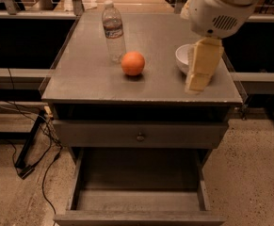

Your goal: Place orange into middle drawer

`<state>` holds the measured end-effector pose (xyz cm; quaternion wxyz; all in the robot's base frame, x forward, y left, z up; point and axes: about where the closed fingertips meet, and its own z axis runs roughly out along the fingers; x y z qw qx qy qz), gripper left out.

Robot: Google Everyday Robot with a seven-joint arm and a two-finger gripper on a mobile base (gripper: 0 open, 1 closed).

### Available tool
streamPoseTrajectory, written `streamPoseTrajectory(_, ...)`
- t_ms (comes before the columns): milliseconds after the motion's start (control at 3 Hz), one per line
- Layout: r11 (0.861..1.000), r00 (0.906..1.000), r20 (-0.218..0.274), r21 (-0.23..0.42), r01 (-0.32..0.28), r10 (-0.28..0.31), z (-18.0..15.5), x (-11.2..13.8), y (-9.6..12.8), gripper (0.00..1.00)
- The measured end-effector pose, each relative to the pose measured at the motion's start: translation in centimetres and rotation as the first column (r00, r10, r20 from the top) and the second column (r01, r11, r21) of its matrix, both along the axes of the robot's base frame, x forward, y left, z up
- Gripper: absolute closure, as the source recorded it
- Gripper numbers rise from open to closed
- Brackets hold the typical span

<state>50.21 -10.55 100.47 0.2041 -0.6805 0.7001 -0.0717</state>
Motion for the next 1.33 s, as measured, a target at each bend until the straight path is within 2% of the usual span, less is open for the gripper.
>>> streamPoseTrajectory(667,0.994,0.9966,-0.029,-0.074,0.075,-0.077,-0.8,2.9,1.7,0.0)
streamPoseTrajectory(1000,0.992,0.9928,-0.059,-0.076,0.1,-0.104,-1.3,3.7,2.0,0.0)
streamPoseTrajectory(1333,0.994,0.9939,-0.052,-0.057,0.095,-0.097,-1.4,3.9,2.3,0.0)
